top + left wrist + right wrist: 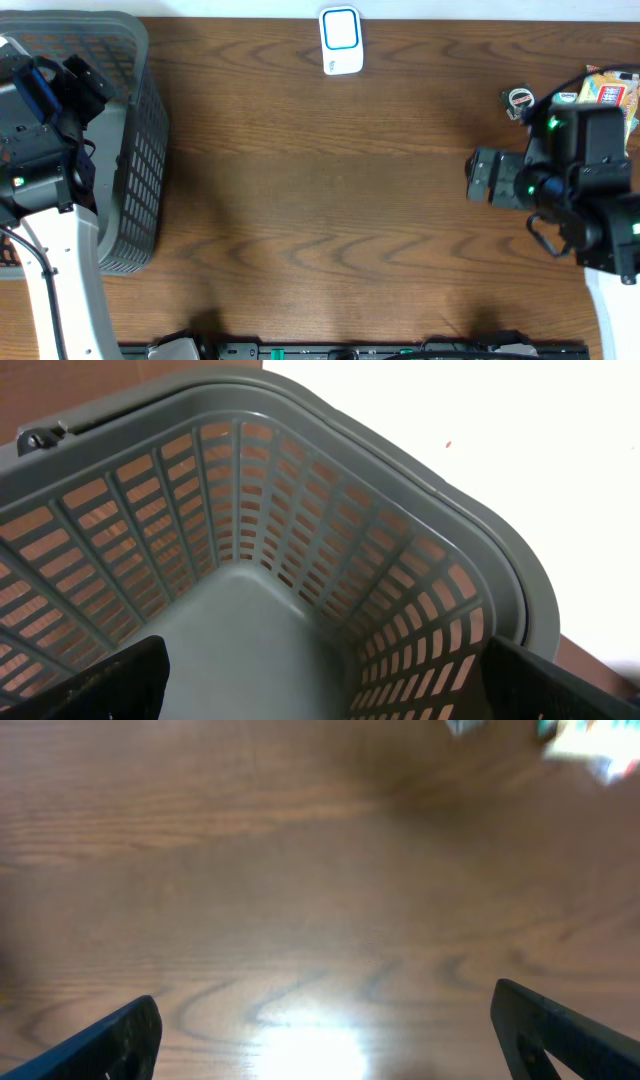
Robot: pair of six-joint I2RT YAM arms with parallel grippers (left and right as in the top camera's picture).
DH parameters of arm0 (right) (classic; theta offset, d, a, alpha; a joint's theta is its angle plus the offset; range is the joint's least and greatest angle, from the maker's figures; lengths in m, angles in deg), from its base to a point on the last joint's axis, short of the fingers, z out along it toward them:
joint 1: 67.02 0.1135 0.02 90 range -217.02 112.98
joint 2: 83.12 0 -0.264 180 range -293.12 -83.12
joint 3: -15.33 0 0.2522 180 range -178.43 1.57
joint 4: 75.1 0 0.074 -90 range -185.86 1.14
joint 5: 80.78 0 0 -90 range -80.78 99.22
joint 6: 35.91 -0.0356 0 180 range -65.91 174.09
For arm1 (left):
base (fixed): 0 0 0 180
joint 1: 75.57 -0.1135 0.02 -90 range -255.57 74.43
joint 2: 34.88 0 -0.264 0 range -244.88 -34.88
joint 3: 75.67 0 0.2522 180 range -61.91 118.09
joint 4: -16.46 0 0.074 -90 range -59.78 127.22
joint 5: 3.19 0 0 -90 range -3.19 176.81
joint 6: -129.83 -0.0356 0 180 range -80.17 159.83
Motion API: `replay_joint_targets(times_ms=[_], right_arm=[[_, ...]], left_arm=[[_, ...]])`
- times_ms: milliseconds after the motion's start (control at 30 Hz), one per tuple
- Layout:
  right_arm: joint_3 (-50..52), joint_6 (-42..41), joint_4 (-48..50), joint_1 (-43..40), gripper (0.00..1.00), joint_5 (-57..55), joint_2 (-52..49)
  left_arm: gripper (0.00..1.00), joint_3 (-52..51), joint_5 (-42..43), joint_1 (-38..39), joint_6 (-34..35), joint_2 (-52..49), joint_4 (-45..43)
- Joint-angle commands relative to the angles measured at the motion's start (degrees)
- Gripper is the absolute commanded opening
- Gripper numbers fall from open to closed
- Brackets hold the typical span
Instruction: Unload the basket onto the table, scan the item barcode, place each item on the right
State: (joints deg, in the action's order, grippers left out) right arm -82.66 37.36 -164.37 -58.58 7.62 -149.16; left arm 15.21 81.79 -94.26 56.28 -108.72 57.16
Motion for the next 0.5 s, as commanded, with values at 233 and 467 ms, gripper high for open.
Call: replay_joint_targets(times_ms=[233,467], right_arm=[[9.79,-12.39,0.04,0.63,0.99,-0.61,-1.01],[10.54,-12.39,0.04,0.66,0.99,-0.61,-1.09]], left_arm=[[0.98,0.9,-0.13,-0.26,-0.57,-0.26,0.02],[0.98,0.9,-0.13,-0.26,-0.57,-0.26,0.02]])
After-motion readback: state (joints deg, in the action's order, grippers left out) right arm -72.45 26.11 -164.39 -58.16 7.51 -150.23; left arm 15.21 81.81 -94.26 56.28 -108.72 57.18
